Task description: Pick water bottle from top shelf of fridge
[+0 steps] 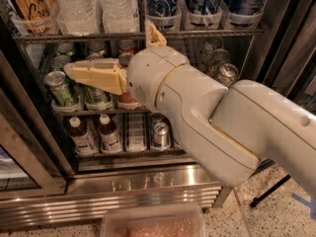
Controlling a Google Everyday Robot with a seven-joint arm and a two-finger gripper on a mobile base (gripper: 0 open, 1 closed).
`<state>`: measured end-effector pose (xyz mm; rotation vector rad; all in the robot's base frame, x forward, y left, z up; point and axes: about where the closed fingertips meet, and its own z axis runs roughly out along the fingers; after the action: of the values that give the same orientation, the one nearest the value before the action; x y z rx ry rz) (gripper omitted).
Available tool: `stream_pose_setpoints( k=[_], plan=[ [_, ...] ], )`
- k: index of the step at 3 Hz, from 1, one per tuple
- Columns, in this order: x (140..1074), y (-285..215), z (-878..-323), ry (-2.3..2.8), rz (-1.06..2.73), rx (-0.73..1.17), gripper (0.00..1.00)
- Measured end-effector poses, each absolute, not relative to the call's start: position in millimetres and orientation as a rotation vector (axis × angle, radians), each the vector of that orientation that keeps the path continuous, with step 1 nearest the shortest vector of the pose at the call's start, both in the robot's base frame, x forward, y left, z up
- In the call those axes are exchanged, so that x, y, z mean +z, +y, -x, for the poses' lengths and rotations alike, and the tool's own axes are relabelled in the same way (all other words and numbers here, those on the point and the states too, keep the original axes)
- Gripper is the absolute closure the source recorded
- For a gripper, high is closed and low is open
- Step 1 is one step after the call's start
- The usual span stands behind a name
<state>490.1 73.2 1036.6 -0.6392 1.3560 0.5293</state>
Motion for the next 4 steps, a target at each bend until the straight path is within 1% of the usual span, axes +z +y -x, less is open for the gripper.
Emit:
stream_pose_setpoints(
  k=[2, 3, 4],
  plan=[
    [1030, 64, -496, 1.371, 0.652, 0.514, 0.00],
    [1037, 33, -503, 1.390, 0.595, 0.458, 0.00],
    [1038, 33, -503, 1.390, 0.595, 0.458, 0.00]
  ],
)
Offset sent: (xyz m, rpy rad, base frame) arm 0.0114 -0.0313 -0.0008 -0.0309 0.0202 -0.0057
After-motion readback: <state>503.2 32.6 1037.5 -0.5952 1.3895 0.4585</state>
